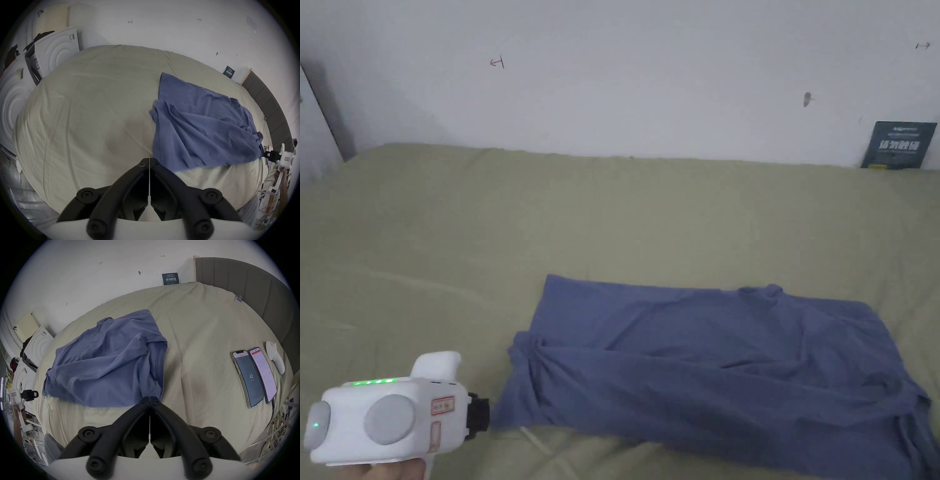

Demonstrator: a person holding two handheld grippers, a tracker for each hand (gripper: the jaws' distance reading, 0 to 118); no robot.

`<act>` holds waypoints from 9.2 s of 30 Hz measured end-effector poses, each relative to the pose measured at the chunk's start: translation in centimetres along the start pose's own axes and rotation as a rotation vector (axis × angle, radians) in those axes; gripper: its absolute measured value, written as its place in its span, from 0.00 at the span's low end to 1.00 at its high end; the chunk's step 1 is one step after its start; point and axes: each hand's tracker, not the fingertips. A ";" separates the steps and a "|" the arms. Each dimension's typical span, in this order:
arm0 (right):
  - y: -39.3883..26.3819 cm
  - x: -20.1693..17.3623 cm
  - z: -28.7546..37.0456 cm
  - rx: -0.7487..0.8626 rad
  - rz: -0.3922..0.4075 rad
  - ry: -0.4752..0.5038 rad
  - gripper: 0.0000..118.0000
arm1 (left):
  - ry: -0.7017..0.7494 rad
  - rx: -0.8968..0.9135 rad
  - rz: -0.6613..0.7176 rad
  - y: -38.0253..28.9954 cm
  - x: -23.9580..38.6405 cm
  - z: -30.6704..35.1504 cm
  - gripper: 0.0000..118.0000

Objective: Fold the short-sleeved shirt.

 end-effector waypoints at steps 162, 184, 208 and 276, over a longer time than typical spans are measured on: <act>4.1 0.0 7.5 0.073 0.182 0.124 0.02 | -0.015 0.088 -0.152 1.2 0.3 4.6 0.02; -7.7 4.3 4.8 -0.087 0.071 0.096 0.35 | -0.032 -0.001 -0.090 -9.9 -4.0 2.8 0.53; -8.0 -7.9 13.1 0.078 0.142 0.147 0.00 | -0.203 0.020 0.188 -6.2 -10.1 7.4 0.06; -13.7 -10.1 14.0 0.061 0.095 0.311 0.00 | -0.094 -0.217 -0.245 -4.2 11.3 2.3 0.06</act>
